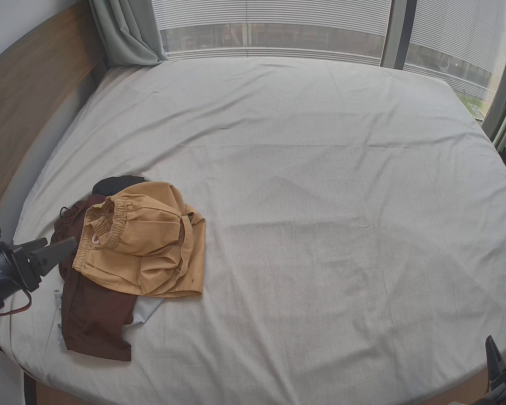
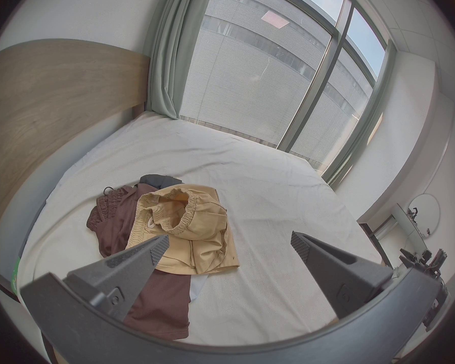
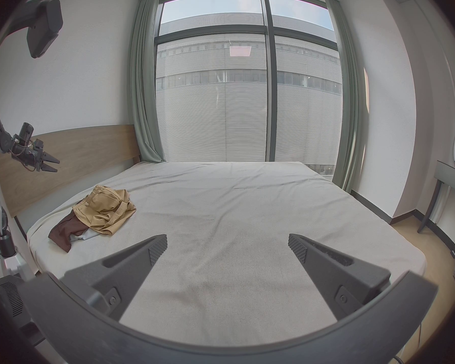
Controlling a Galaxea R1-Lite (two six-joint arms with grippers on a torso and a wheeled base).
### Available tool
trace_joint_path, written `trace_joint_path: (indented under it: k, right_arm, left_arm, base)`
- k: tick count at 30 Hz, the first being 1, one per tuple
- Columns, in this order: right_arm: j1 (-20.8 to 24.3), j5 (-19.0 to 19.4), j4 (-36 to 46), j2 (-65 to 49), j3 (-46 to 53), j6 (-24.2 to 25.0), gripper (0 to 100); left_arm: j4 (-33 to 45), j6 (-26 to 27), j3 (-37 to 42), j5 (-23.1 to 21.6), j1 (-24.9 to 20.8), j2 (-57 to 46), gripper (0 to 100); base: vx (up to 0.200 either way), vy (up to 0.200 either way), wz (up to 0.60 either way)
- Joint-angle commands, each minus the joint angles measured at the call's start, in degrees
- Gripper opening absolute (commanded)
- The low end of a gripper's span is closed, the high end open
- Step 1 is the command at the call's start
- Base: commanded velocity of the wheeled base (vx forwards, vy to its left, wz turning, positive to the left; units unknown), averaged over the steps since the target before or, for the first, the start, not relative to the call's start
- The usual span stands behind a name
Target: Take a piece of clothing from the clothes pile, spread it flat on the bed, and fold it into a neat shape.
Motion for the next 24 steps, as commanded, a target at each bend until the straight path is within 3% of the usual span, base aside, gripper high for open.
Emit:
trace_joint_path:
  k: [1,10,24]
  right_arm:
    - [0.0,0.0,0.0,-0.4,1.0,0.0,100]
    - [0.0,0.0,0.0,-0.4,1.0,0.0,100]
    - [0.0,0.0,0.0,-0.4,1.0,0.0,100]
  left_arm:
    - [-1.5,0.2,-0.4,-0.3,0.0,5.5,100]
    - [-9.7,0.0,-1.0,-1.9,0.0,14.5,100]
    - [-12.3,0.2,-5.9,-2.6,-0.8,24.9,100]
  base:
    - [0.0,0.0,0.0]
    - [0.0,0.0,0.0]
    - [0.0,0.0,0.0]
